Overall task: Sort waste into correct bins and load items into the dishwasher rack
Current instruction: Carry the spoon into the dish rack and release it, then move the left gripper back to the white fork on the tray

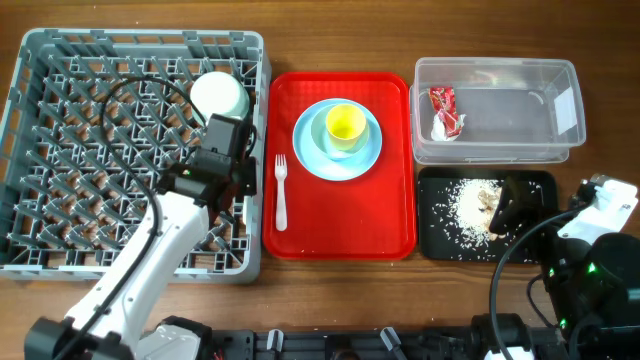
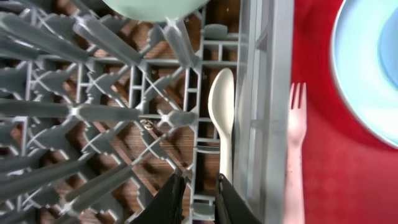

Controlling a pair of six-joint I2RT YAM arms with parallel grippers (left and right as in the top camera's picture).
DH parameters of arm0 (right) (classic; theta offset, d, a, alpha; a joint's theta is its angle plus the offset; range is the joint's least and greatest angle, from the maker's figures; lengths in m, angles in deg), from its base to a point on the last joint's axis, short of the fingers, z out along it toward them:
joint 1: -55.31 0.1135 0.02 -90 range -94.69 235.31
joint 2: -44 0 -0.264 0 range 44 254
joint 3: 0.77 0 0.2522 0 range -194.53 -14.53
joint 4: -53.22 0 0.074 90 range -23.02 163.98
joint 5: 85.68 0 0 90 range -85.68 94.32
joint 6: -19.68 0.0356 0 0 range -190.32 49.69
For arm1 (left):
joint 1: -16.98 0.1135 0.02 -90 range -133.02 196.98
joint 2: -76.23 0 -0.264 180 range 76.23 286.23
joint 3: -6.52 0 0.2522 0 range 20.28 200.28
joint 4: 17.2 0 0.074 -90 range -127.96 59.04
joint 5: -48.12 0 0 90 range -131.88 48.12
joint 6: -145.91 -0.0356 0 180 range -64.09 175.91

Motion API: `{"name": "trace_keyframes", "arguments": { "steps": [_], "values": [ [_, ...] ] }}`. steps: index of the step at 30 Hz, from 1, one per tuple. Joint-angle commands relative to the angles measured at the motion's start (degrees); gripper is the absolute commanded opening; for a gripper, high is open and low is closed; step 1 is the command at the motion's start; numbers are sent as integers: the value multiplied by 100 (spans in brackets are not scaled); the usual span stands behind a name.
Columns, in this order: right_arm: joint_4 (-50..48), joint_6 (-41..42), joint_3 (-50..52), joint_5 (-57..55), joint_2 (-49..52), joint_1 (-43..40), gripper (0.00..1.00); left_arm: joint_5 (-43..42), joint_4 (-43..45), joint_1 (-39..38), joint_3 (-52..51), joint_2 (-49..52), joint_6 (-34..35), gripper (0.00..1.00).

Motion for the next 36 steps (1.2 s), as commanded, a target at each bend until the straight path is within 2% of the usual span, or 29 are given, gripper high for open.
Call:
{"name": "trace_keyframes", "arguments": {
  "steps": [1,3,5,9,17,22,25,27,32,36],
  "values": [
    [-13,-103,-48,55,0,-20,100,-667,-166,35,446,-588,643,18],
    [-13,-101,-48,55,0,-20,100,-1633,-256,35,446,-820,743,17],
    [-13,-101,-48,55,0,-20,100,-2138,-549,35,446,-866,804,11],
    [-15,-103,-48,55,0,-20,100,-2173,-1303,35,404,-769,1344,5],
    [-15,-103,-48,55,0,-20,100,-2173,-1768,-463,-103,-754,1349,6],
    [-13,-101,-48,55,0,-20,100,-2159,-1652,-1128,-302,-754,1775,6],
    [-13,-103,-48,55,0,-20,100,-2098,-1327,-1519,-385,-754,1816,6],
    [-15,-103,-48,55,0,-20,100,-1843,-1132,-1707,-466,-754,2090,6],
    [-15,-103,-48,55,0,-20,100,-848,-817,-1825,-509,-715,2702,10],
    [-13,-103,-48,57,0,-20,100,-640,-356,-1825,-511,-525,2712,14]
  ]
}}
